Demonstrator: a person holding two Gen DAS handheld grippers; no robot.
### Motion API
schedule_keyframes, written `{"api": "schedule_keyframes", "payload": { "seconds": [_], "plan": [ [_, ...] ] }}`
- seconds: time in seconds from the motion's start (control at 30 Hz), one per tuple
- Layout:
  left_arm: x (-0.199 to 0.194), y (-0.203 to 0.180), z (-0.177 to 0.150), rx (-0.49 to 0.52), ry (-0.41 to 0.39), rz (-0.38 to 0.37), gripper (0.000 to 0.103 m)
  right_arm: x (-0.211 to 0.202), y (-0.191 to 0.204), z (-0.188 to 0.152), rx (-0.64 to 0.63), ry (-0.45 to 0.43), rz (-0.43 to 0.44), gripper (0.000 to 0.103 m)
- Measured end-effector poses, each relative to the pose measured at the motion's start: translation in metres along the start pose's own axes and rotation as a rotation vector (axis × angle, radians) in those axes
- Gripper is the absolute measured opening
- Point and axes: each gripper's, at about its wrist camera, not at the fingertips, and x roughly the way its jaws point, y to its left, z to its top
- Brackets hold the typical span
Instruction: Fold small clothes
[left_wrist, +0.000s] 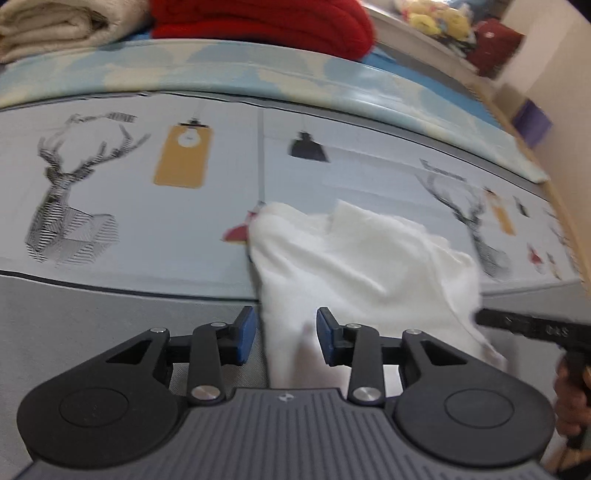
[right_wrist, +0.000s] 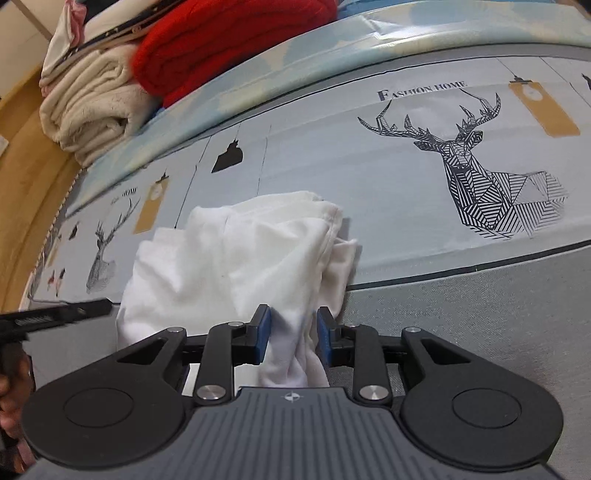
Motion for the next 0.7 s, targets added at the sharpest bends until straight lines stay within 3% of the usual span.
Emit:
{"api": "schedule_keyframes", "payload": {
  "seconds": [0.13,0.2,0.27,0.33,0.43,0.57,0.7],
  "plan": [
    [0.013,-0.01,-0.02,0.143,0.113,-0.043,0.039,-0.008,0.013,-0.006,-0.06,0.008,0.017,0.036],
    [0.026,-0.018,-0.036,0.244,0.176,0.019,0.043,-0.006,0.02,-0.014,-0.109,0.044,0.012,0.043],
    [0.026,-0.023,-0.047,0.305,0.159,0.07,0.057,0.005,0.023,-0.026,-0.197,0.108,-0.115,0.048],
    [0.016,-0.023,-0.048,0.302,0.128,0.094,0.057,0.008,0.02,-0.033,-0.202,0.142,-0.198,0.062],
    [-0.008,-0.024,-0.054,0.307,0.055,0.15,0.056,-0.015,0.021,-0.031,-0.152,0.069,-0.219,0.062],
    [-0.037,-0.027,-0.066,0.295,0.013,0.177,0.066,-0.057,0.035,-0.041,-0.203,-0.066,-0.305,0.061],
    [-0.076,-0.035,-0.082,0.238,-0.068,0.213,0.079,-0.1,0.052,-0.064,-0.214,-0.198,-0.285,0.062]
  ]
}}
